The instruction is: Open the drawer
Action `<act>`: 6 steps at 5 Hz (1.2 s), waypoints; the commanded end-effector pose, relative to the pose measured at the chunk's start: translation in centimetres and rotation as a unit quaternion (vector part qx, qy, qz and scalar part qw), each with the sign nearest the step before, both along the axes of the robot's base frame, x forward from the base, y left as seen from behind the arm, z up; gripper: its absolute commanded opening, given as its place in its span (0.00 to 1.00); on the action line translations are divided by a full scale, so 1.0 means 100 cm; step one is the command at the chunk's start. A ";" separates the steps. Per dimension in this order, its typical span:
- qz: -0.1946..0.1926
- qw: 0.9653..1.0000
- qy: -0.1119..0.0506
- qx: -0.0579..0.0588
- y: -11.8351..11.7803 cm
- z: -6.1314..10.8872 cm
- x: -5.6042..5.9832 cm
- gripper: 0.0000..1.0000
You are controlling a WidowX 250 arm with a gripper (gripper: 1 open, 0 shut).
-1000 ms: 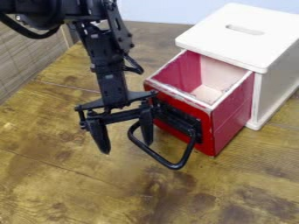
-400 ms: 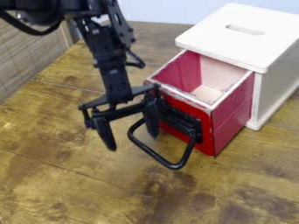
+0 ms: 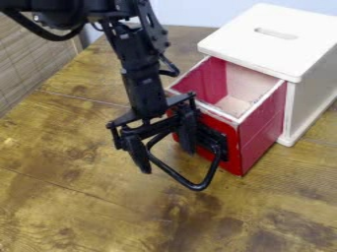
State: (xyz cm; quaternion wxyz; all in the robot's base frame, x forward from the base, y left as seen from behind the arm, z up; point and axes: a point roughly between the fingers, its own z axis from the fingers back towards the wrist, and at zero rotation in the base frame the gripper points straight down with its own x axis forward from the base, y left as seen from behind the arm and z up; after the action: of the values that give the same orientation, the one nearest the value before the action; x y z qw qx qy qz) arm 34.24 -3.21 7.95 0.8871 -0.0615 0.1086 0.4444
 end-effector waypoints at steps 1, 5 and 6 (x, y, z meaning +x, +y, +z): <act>0.024 0.998 -0.051 0.007 -0.020 0.021 0.006 1.00; 0.004 0.997 -0.066 0.035 -0.039 0.018 -0.004 1.00; 0.006 0.997 -0.067 0.032 -0.045 0.029 -0.006 1.00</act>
State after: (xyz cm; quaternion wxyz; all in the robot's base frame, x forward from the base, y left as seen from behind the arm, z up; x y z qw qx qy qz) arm 32.92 -6.68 7.81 0.8822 -0.0356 0.0752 0.4635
